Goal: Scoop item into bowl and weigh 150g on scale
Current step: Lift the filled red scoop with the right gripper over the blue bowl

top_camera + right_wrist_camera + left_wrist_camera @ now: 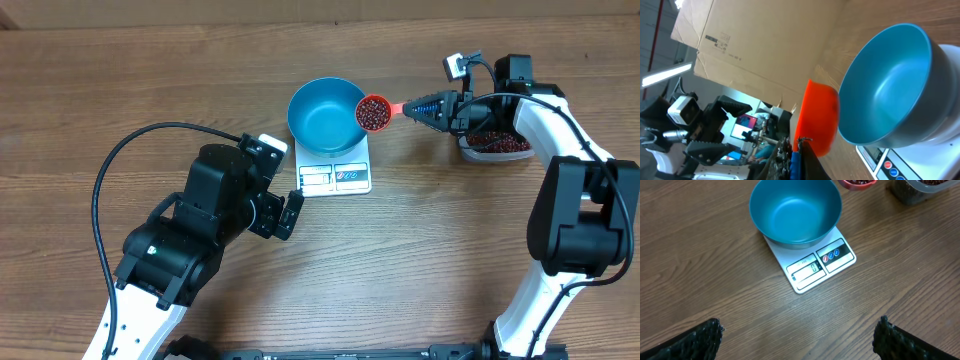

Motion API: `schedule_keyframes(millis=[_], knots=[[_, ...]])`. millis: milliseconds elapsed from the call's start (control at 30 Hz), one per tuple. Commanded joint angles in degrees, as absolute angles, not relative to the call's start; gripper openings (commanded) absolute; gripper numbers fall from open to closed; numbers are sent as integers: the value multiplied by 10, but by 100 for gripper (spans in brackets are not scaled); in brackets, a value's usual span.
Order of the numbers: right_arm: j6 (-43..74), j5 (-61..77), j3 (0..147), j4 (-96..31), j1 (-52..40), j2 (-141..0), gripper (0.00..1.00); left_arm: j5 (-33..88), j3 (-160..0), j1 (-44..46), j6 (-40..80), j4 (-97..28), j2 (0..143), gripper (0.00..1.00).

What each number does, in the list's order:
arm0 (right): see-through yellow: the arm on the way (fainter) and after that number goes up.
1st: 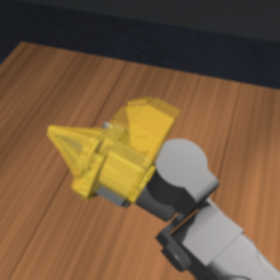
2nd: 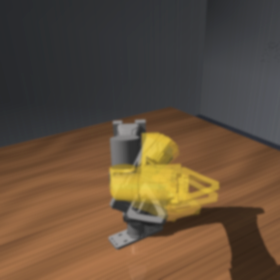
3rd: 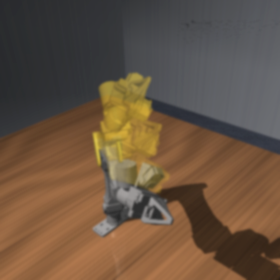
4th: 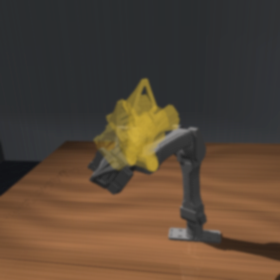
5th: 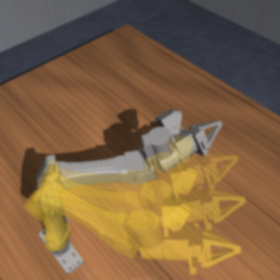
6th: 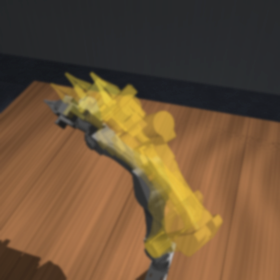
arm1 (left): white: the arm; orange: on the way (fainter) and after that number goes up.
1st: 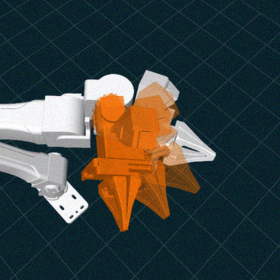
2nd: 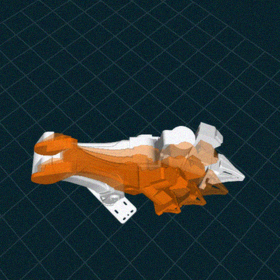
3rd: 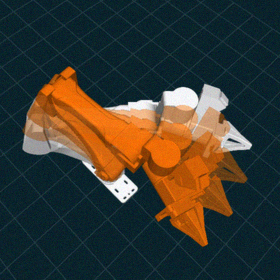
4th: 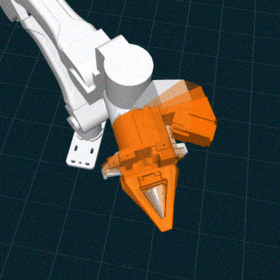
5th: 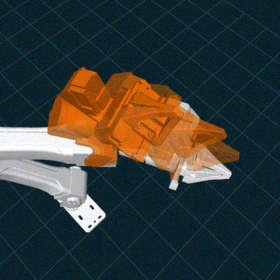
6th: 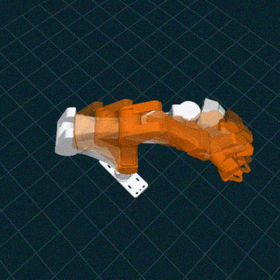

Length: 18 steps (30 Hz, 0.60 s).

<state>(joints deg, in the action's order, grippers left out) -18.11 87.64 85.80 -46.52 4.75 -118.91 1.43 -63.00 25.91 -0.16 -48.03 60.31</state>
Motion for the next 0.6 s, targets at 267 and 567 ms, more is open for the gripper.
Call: schedule_keyframes(millis=[267, 567], knots=[[-55, 834, 863, -395, 39, -1196, 4, 11, -628, 263, 2, -480, 599, 100], [45, 788, 863, -295, 2, -1196, 4, 11, -628, 263, 2, -480, 600, 99]])
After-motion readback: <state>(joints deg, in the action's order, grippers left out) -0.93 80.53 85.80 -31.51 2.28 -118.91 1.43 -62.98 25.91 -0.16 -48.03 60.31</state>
